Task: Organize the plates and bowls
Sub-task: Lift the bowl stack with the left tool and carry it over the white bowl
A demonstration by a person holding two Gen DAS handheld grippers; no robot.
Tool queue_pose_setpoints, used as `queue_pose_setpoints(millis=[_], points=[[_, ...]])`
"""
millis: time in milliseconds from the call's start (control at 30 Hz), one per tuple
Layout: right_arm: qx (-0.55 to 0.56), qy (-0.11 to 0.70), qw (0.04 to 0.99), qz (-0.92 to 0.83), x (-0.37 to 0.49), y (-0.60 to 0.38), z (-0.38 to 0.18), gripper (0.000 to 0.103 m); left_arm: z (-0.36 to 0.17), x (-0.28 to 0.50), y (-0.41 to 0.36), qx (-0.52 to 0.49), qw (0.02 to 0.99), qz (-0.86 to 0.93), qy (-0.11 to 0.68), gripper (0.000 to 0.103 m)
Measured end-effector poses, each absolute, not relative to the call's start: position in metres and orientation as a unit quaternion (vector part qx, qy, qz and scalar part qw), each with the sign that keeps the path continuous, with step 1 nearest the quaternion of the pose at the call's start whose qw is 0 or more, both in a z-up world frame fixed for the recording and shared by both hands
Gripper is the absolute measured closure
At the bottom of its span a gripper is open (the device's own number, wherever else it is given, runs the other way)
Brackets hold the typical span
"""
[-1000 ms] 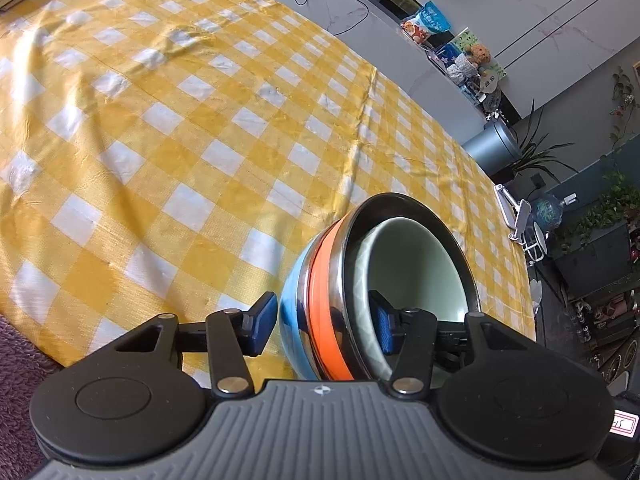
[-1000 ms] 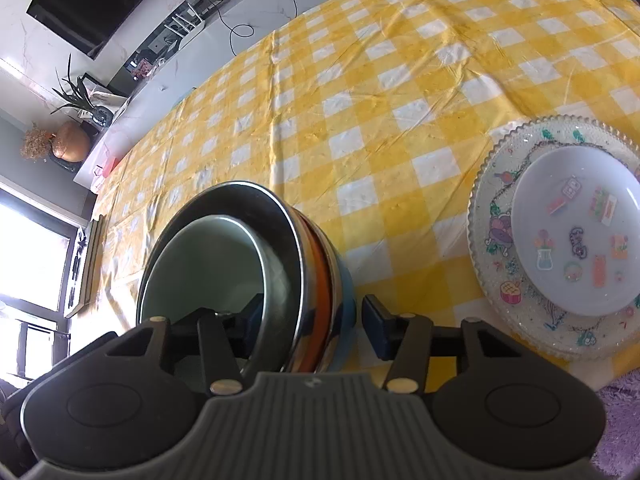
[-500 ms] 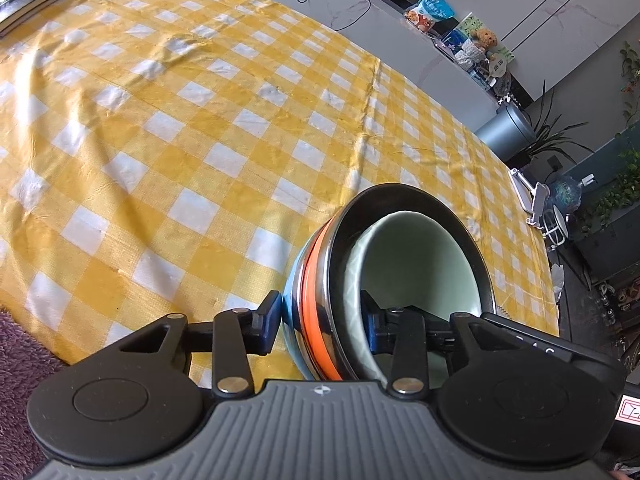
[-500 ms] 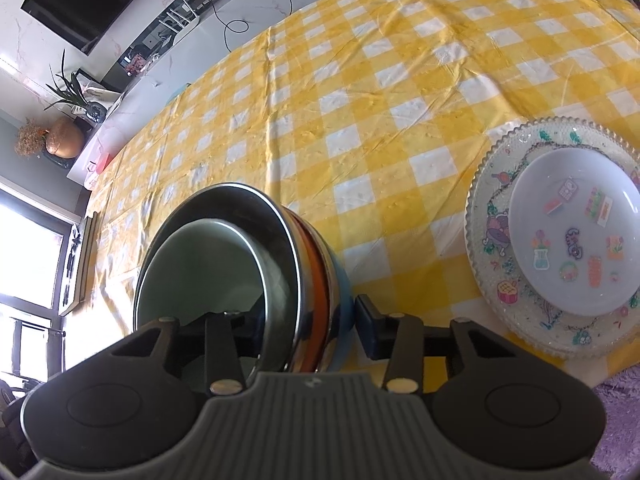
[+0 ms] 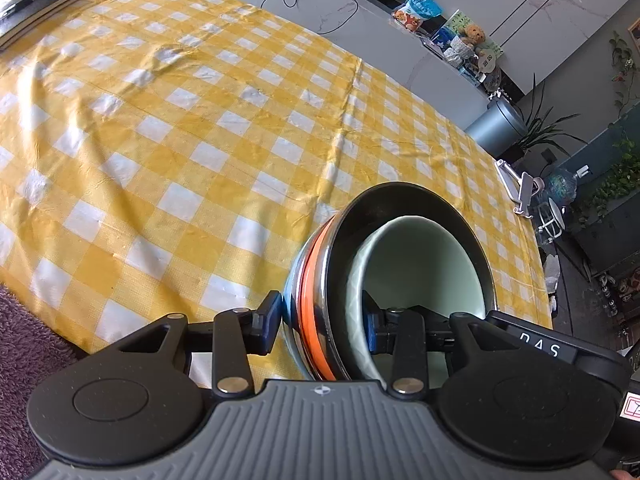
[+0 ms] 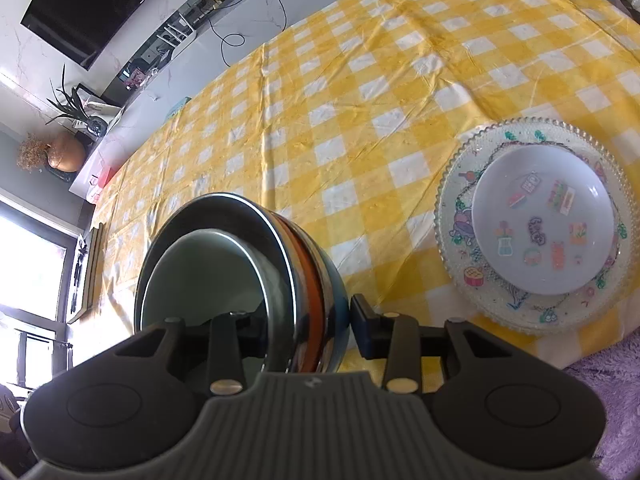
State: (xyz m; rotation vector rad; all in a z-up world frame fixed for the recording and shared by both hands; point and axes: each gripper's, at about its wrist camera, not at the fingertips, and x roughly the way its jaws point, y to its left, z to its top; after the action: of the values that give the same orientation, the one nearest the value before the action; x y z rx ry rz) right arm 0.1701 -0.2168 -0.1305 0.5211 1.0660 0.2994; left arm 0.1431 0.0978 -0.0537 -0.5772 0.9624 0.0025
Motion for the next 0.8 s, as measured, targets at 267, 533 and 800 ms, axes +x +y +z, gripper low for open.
queue_pose_setpoints(millis=[267, 533, 800], points=[[0.259, 0.482, 0.826, 0.134, 0.153, -0.245, -0.114, 0.066, -0.034, 0.136, 0.071, -0.254, 0.858, -0.015, 0.446, 0.059], [0.278, 0.462, 0.834, 0.117, 0.141, -0.289, -0.103, 0.068, -0.023, 0.138, 0.030, -0.238, 0.861, -0.040, 0.448, 0.059], [0.313, 0.443, 0.835, 0.092, 0.140, -0.341, -0.100, 0.068, -0.016, 0.154, -0.015, -0.220, 0.861, -0.067, 0.454, 0.059]])
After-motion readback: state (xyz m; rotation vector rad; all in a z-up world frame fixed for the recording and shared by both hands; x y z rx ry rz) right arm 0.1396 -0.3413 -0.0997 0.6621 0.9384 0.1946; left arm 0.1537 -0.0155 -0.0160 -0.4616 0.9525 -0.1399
